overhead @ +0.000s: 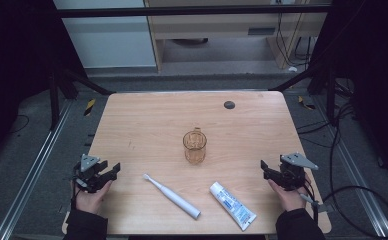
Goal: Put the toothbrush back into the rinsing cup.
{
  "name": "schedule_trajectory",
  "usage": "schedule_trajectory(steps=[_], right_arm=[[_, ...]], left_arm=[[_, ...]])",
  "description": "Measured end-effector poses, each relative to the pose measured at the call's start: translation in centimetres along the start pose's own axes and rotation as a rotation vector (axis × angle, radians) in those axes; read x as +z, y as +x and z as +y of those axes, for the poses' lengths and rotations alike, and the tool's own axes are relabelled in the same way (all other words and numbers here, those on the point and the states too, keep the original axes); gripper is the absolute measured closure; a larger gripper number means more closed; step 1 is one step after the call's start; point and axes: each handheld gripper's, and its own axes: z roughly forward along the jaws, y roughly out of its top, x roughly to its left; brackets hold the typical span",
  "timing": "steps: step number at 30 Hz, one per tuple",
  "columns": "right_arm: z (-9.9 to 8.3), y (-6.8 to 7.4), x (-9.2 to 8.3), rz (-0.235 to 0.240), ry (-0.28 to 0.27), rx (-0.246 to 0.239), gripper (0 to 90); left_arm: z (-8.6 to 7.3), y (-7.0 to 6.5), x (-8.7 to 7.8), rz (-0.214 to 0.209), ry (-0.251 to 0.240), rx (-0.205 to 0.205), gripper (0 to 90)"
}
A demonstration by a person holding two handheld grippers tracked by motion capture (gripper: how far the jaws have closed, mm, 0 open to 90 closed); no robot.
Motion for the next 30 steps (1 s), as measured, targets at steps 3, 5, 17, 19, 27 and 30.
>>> schedule_trajectory(steps=[3, 5, 17, 19, 27, 30], right_arm=[[0.0, 0.2, -0.2, 0.014, -0.004, -0.005, 26.9], [0.0, 0.4, -0.4, 0.028, -0.002, -0.004, 27.4], [-0.2, 0.8, -0.6, 0.028, 0.013, -0.029, 30.4], [-0.2, 0.9, -0.6, 0.032, 0.017, -0.024, 30.7], [-0.3, 1.2, -0.2, 0.039, 0.031, -0.049, 31.1], [-0.3, 1.3, -0.2, 0.038, 0.032, -0.052, 31.2]], left_arm=[[0.0, -0.6, -0.3, -0.020, 0.009, 0.013, 54.8], [0.0, -1.0, -0.4, -0.035, 0.016, 0.020, 60.3], [-0.5, -4.1, -1.3, -0.101, 0.063, 0.087, 81.0], [-0.6, -4.7, -1.2, -0.119, 0.074, 0.101, 84.0], [-1.1, -7.2, -0.3, -0.173, 0.118, 0.161, 89.3], [-1.2, -7.7, -0.1, -0.186, 0.126, 0.170, 89.4]])
